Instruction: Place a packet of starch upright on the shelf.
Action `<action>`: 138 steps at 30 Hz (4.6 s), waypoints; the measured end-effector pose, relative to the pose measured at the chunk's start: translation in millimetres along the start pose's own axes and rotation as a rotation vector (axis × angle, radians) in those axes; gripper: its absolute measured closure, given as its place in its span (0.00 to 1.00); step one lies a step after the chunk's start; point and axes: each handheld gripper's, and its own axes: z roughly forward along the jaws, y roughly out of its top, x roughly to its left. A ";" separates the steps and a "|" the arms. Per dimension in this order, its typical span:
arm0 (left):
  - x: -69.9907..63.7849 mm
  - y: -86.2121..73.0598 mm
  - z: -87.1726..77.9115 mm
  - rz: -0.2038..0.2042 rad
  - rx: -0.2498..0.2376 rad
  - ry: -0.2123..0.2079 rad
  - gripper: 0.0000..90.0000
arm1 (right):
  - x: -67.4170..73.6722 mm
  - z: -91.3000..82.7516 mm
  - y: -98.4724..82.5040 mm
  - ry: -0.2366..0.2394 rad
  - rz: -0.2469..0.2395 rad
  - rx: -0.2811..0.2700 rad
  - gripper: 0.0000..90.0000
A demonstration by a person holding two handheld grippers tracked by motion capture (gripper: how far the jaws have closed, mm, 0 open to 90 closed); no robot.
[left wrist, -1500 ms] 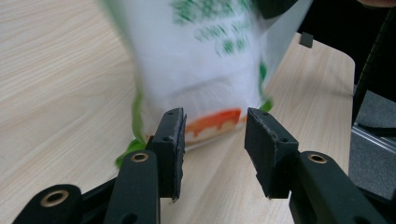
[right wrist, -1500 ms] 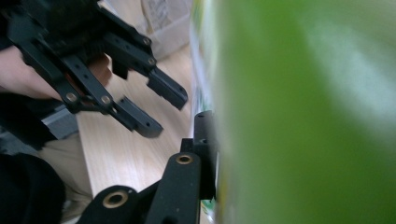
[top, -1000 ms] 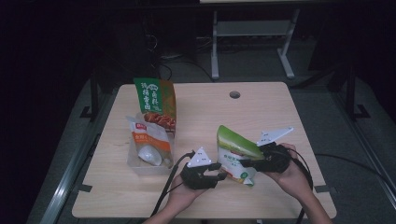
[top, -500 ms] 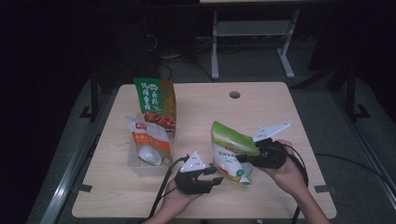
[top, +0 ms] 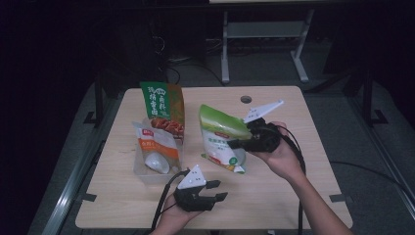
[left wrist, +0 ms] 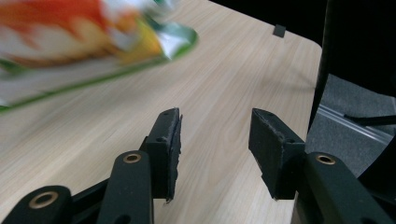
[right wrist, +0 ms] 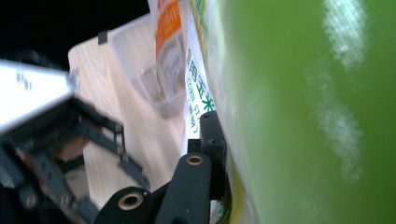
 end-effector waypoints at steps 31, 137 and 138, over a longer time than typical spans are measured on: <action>0.4 -8.9 -6.3 0.012 0.006 -0.022 0.51 | 2.4 85.5 123.4 0.097 -0.149 0.010 0.99; -3.5 -9.0 -4.6 0.031 0.019 -0.051 0.50 | -5.2 203.1 82.2 0.121 -0.101 -0.045 0.99; -3.5 -9.1 -4.1 0.030 0.017 -0.051 0.50 | -5.9 203.1 81.3 0.124 -0.101 -0.045 0.99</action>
